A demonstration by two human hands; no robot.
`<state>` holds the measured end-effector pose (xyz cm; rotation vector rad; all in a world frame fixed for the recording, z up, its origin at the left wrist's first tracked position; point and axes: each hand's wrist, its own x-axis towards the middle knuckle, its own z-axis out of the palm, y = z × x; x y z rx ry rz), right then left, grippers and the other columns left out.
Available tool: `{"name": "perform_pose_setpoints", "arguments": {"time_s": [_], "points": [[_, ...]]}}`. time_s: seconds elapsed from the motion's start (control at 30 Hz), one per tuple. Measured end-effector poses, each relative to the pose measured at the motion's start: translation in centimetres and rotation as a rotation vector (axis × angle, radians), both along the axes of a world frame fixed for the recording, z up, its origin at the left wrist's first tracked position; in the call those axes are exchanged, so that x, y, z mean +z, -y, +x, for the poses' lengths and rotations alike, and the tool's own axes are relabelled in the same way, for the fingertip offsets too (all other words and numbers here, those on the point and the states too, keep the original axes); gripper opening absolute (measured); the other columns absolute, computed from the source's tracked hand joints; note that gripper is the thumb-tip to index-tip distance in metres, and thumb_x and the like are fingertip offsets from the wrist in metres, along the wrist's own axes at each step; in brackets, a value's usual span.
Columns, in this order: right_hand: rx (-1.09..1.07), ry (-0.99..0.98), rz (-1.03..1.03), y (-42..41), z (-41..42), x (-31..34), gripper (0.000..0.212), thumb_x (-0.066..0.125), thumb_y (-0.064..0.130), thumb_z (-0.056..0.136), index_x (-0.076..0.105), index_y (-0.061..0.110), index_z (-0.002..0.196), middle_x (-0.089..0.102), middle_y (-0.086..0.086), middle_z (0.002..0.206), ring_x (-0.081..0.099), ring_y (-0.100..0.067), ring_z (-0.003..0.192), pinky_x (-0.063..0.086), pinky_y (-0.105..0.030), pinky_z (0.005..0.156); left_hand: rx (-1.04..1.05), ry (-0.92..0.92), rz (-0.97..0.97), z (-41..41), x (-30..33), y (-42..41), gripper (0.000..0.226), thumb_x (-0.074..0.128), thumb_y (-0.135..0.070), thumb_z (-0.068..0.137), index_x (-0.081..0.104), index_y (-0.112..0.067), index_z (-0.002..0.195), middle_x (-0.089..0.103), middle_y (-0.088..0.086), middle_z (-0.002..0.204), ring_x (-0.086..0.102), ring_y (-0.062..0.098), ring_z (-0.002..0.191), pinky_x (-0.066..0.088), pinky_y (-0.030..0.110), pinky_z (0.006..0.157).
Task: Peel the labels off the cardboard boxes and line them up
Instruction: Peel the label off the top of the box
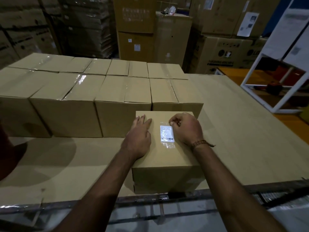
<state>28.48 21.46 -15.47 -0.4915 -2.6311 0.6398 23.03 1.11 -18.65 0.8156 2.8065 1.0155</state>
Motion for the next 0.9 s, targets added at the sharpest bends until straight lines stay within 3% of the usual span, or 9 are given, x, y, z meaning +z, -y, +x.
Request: {"name": "perform_pose_setpoints", "arguments": {"time_s": [0.37, 0.7, 0.9], "points": [[-0.022, -0.028, 0.074, 0.4, -0.3, -1.2, 0.016, 0.064, 0.025, 0.101, 0.066, 0.033, 0.087, 0.055, 0.015, 0.091, 0.053, -0.01, 0.078, 0.036, -0.028, 0.065, 0.012, -0.001, 0.009, 0.0, -0.1, 0.0, 0.056, 0.038, -0.021, 0.108, 0.031, -0.031, 0.163, 0.013, -0.009, 0.174, 0.002, 0.013, 0.161, 0.026, 0.057, 0.126], [-0.01, -0.085, 0.046, 0.5, 0.0, -1.5, 0.014, 0.066, 0.028, 0.102, 0.064, 0.035, 0.089, 0.059, 0.015, 0.093, 0.058, -0.01, 0.08, 0.055, -0.034, 0.072, 0.016, -0.009, 0.003, 0.1, -0.1, 0.1, 0.055, 0.038, -0.023, 0.109, 0.031, -0.031, 0.163, 0.013, -0.009, 0.174, 0.004, 0.015, 0.161, 0.029, 0.059, 0.124], [0.008, -0.084, 0.024, 0.4, 0.2, -1.4, 0.009, 0.065, 0.028, 0.102, 0.067, 0.032, 0.095, 0.062, 0.013, 0.097, 0.058, -0.011, 0.083, 0.057, -0.036, 0.075, 0.021, -0.002, 0.009, 0.2, -0.2, 0.1, 0.055, 0.038, -0.024, 0.11, 0.031, -0.032, 0.163, 0.013, -0.009, 0.174, 0.004, 0.015, 0.161, 0.029, 0.058, 0.124]]}}
